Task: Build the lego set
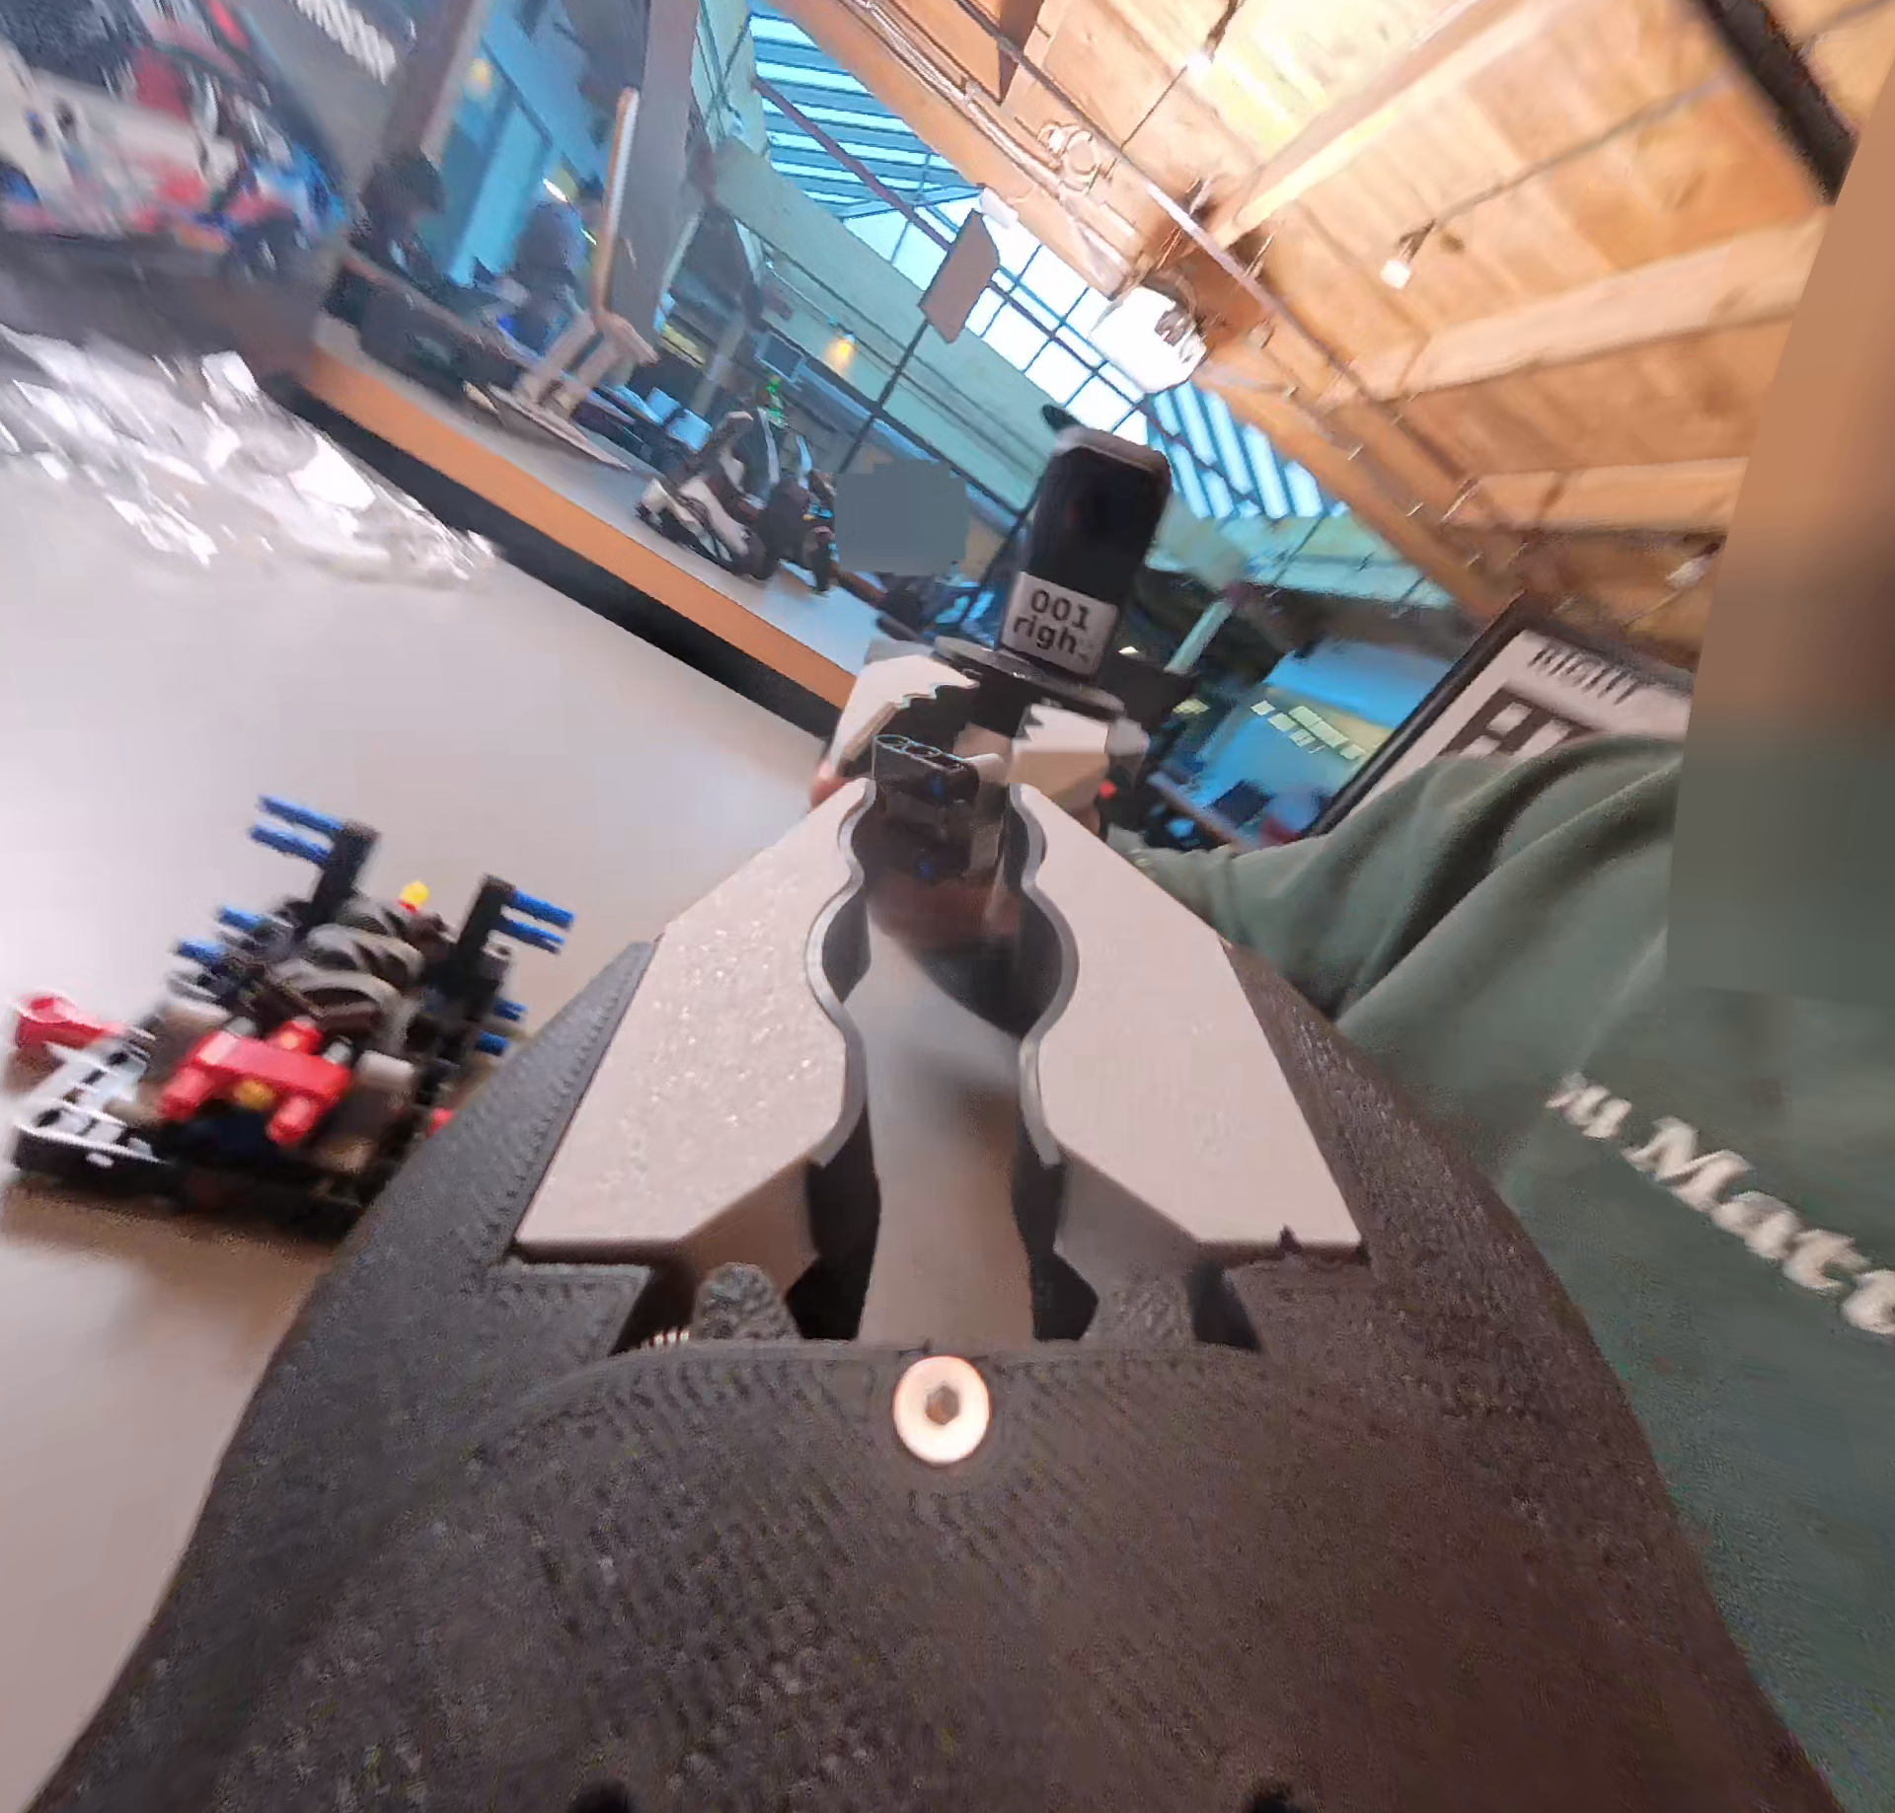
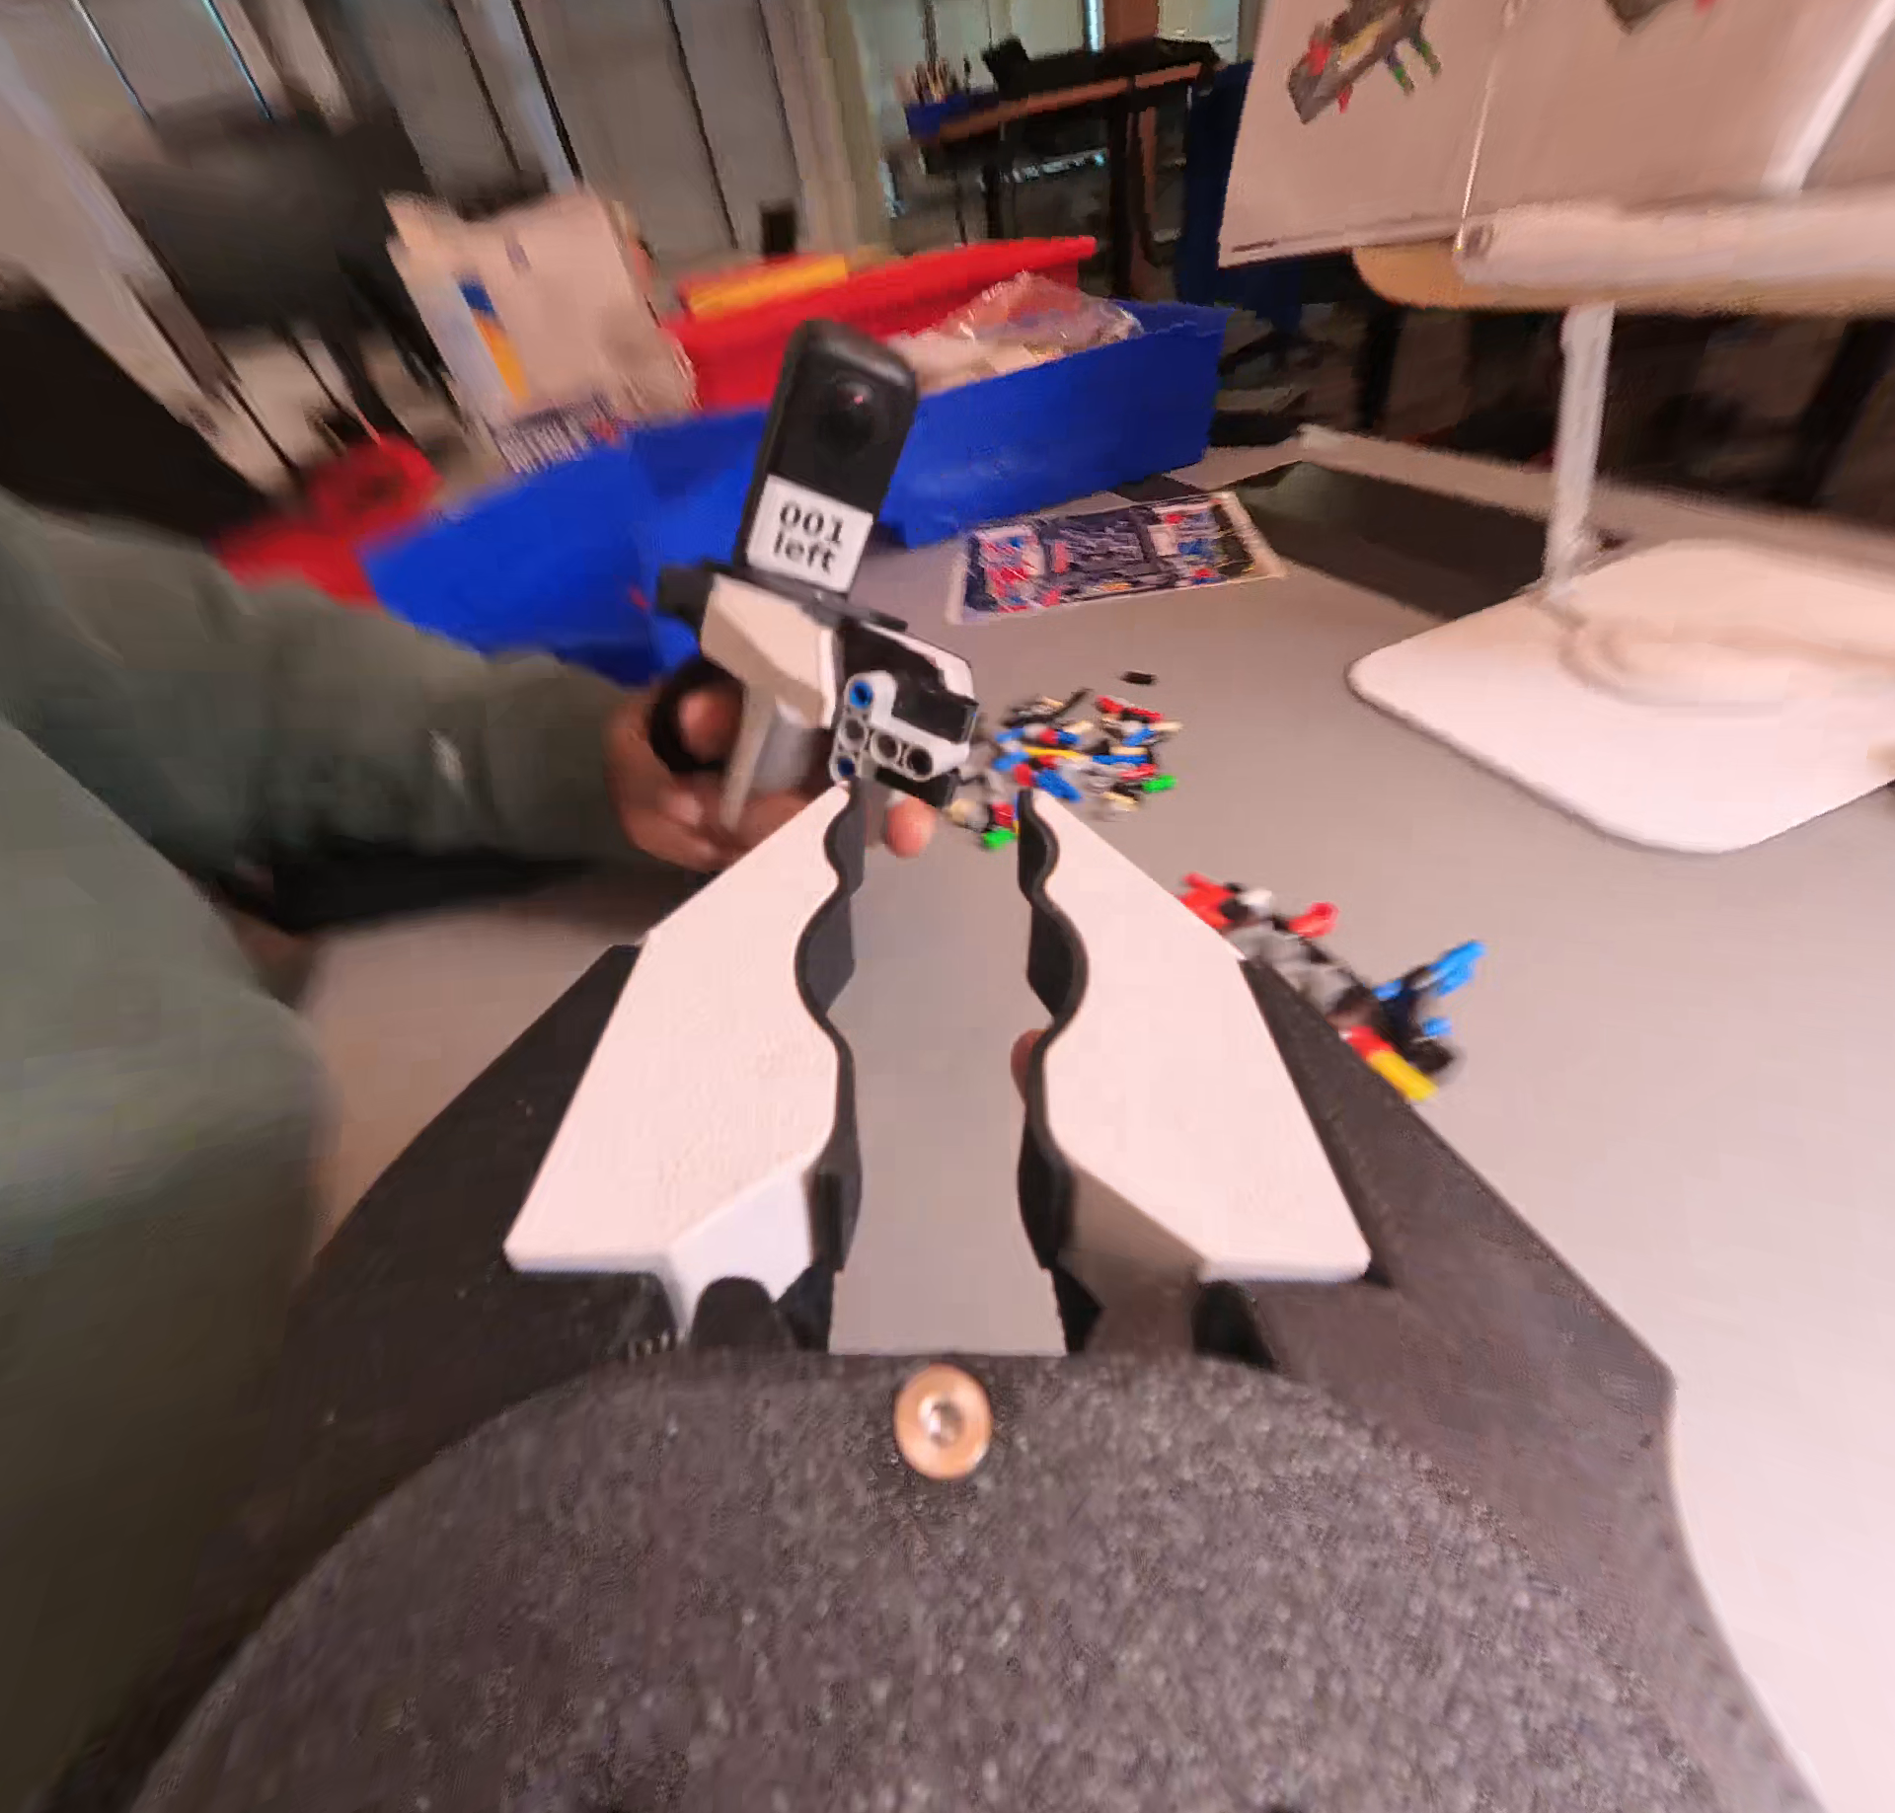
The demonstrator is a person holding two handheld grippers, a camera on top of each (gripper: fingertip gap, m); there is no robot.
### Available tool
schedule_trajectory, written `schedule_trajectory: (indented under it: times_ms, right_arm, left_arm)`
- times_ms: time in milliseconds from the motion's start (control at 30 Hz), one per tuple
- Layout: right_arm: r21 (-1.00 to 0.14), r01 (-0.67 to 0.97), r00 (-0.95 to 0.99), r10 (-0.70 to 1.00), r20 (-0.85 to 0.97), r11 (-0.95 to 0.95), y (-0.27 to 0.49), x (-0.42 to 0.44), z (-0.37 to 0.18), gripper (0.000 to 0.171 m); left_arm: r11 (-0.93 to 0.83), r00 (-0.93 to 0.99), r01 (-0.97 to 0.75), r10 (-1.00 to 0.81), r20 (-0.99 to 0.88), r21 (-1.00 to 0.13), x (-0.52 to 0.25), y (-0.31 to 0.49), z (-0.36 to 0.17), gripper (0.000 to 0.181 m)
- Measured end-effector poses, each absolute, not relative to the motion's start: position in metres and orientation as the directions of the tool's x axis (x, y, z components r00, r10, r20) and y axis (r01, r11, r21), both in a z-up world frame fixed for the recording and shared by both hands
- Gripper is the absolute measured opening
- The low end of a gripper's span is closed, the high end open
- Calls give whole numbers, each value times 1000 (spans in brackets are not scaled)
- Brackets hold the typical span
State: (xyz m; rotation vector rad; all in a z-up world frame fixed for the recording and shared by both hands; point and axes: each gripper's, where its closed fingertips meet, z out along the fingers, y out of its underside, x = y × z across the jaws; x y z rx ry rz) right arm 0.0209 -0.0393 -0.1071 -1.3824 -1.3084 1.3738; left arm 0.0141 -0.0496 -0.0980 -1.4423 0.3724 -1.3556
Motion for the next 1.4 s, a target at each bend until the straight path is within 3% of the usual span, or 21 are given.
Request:
schedule_trajectory:
  times_ms: [100, 167, 367, 633, 733, 833, 900, 1033, 1133, 1400]
  right_arm:
    - [-861, 112, -188, 841, -508, -496, -42, 20, -99, 16]
    - [-779, 116, -227, 747, -625, -617, -43, 19, -98, 15]
    - [-652, 152, -290, 598, -748, -742, -49, 19, -96, 10]
    - [-584, 195, -364, 495, -789, -788, -58, 22, -93, 5]
    - [-634, 194, -372, 542, -753, -748, -59, 23, -95, 5]
    - [-752, 172, -355, 672, -650, -636, -57, 25, -99, 5]
    - [-840, 149, -341, 770, -539, -522, -56, 26, -102, 5]
    - [-965, 127, -321, 911, -258, -229, -62, 27, -111, 5]
    - [-987, 92, -338, 928, -157, -133, -70, 27, -111, 5]
    - [-989, 63, -364, 919, -150, -137, -73, 24, -113, 5]
  left_arm:
    - [-214, 430, 320, -835, 343, -923, 18, -54, -93, 21]
    - [-126, 501, 246, -832, 238, -961, 21, -55, -93, 21]
    - [54, 623, 74, -782, 4, -996, 23, -57, -92, 20]
    - [253, 664, -172, -684, -302, -952, 29, -64, -92, 20]
    - [221, 658, -146, -707, -261, -964, 29, -64, -95, 21]
    - [113, 634, -22, -766, -101, -993, 28, -64, -96, 29]
    - [-10, 589, 76, -807, 53, -997, 27, -64, -99, 38]
    - [-205, 472, 191, -838, 273, -960, 26, -67, -105, 39]
    - [-235, 446, 168, -848, 286, -957, 29, -70, -110, 32]
    - [-288, 413, 147, -852, 323, -946, 28, -72, -118, 24]
